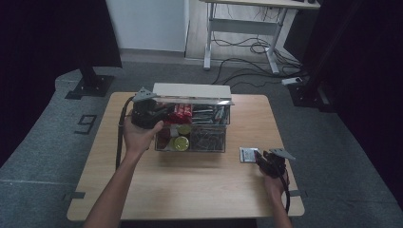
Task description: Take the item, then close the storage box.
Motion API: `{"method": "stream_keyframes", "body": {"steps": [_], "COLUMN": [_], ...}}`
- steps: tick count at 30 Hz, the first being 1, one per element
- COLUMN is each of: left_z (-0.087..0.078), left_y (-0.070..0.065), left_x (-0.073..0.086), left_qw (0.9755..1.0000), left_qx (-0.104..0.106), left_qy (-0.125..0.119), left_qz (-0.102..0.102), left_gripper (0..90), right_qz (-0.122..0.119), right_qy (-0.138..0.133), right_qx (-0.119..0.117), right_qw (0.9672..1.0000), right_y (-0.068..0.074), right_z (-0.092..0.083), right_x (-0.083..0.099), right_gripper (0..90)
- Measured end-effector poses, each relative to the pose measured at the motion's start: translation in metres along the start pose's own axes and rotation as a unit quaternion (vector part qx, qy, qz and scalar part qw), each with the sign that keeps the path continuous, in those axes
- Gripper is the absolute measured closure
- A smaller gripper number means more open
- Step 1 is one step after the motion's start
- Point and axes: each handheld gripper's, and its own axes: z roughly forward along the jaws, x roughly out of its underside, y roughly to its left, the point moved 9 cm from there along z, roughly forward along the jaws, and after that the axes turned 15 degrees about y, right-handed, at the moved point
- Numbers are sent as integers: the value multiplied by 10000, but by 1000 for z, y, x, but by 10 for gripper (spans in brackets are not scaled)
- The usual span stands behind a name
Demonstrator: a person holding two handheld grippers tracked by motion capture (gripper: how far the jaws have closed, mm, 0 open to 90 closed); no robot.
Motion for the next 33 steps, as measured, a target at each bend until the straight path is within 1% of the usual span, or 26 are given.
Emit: {"method": "stream_keyframes", "body": {"steps": [2, 6, 12, 16, 24, 30, 33], "left_z": [0, 0, 0, 0, 1, 2, 2], "left_y": [0, 0, 0, 0, -1, -1, -1], "left_x": [0, 0, 1, 1, 4, 6, 8], "left_qw": [10000, 10000, 10000, 10000, 10000, 10000, 10000], "left_qx": [-7, 0, 0, 3, 21, 33, 42], "left_qy": [-1, -3, -7, -7, -6, 6, 15], "left_qz": [-1, -6, -11, -14, -30, -30, -32], "left_gripper": [900, 900, 900, 900, 900, 900, 900], "right_qz": [-33, -23, -1, 26, 13, -49, -91], "right_qy": [-72, -199, -348, -366, -411, -435, -407], "right_qx": [-20, -139, -410, -562, -649, -691, -714], "right_qw": [10000, 9997, 9986, 9977, 9970, 9966, 9966], "right_y": [1, 6, 14, 17, 22, 26, 28], "right_z": [-3, -8, -14, -16, -19, -21, -21], "right_x": [-2, -4, -8, -8, -9, -9, -9], "right_gripper": [554, 544, 537, 537, 540, 544, 544]}}
